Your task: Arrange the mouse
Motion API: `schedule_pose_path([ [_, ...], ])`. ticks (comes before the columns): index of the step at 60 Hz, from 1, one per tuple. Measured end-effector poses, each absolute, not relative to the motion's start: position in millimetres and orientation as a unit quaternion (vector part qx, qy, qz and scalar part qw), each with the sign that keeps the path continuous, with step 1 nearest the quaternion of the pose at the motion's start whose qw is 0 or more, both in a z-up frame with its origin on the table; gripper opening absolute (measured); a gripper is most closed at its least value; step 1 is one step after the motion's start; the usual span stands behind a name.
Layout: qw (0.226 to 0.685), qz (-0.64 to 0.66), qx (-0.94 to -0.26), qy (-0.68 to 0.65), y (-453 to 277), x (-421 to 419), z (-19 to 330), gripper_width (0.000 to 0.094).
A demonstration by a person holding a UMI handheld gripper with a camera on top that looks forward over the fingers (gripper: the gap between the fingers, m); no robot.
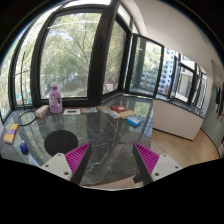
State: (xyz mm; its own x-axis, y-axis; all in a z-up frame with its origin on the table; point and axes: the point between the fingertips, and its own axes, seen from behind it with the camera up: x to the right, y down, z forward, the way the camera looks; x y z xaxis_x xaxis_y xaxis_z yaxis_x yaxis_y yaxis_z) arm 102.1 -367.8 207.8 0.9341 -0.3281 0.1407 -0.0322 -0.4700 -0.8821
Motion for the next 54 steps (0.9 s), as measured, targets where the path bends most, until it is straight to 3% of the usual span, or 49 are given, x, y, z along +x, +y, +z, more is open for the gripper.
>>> schedule_pose_path([
  [8,0.480,-0.147,-0.859,0.102,-379,91,185,0.0848],
  [15,0.448,-0.142,-0.878,0.093,-388,57,144,0.0845],
  [32,0.402,-0.057,-0.913,0.027,-399,-116,64,0.0847],
  [43,0.422,0.007,-0.906,-0.029,-350,-248,39,0.0852],
  [54,0.438,0.024,-0.896,-0.068,-280,-330,15,0.0854],
])
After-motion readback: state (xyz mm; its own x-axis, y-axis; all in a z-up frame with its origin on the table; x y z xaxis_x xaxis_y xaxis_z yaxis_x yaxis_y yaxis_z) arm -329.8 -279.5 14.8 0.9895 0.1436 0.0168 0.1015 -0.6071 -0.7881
